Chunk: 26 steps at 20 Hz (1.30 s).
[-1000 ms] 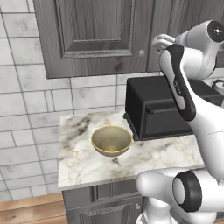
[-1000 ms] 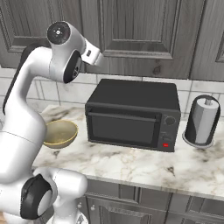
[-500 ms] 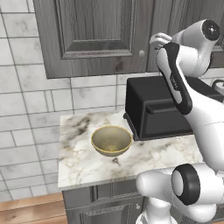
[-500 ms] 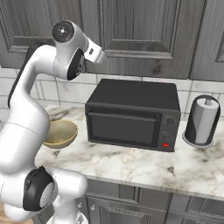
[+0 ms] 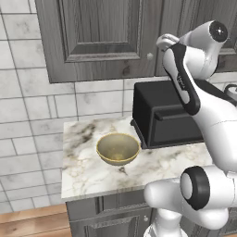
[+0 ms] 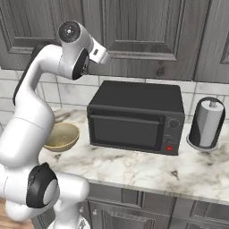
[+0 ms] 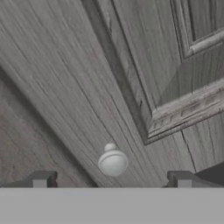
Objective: Open the cabinet. Pick the mango and kiwi from the cabinet and place them into the bowl. Then close the cabinet.
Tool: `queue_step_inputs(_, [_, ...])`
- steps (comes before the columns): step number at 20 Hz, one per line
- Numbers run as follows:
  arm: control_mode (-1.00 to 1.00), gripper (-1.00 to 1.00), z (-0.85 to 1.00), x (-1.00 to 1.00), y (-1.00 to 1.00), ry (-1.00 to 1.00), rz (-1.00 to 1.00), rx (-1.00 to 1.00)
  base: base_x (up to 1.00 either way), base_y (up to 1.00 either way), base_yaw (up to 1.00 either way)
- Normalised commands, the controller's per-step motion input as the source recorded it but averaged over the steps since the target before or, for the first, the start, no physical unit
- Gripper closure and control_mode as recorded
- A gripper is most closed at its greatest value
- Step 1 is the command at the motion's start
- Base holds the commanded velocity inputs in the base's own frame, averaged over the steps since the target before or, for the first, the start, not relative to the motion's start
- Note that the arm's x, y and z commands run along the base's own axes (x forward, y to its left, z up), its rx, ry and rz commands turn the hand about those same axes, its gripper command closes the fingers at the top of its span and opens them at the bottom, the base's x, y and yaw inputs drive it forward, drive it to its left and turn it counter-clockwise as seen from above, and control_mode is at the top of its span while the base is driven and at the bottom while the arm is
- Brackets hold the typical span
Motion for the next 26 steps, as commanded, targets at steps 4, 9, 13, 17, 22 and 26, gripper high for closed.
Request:
queue_step_inputs(4, [-1.0,-1.0,-0.16,0.15,-0.01,0.0,0.0,0.01,0.0,0.0,0.0])
queue_step_inputs(9, [-1.0,-1.0,-0.16,0.15,0.0,0.0,0.0,0.01,0.0,0.0,0.0])
queue_step_inputs(13, [-1.0,-1.0,-0.07,0.19,-0.04,0.0,0.0,0.03,0.0,0.0,0.0])
queue_step_inputs(17, [-1.0,-1.0,0.0,0.17,-0.07,0.0,0.0,0.03,0.0,0.0,0.0])
queue_step_inputs(22, [-1.0,-1.0,0.0,0.19,-0.03,0.0,0.0,0.03,0.0,0.0,0.0])
queue_step_inputs(26, [-1.0,-1.0,-0.03,0.24,0.0,0.0,0.0,0.01,0.0,0.0,0.0])
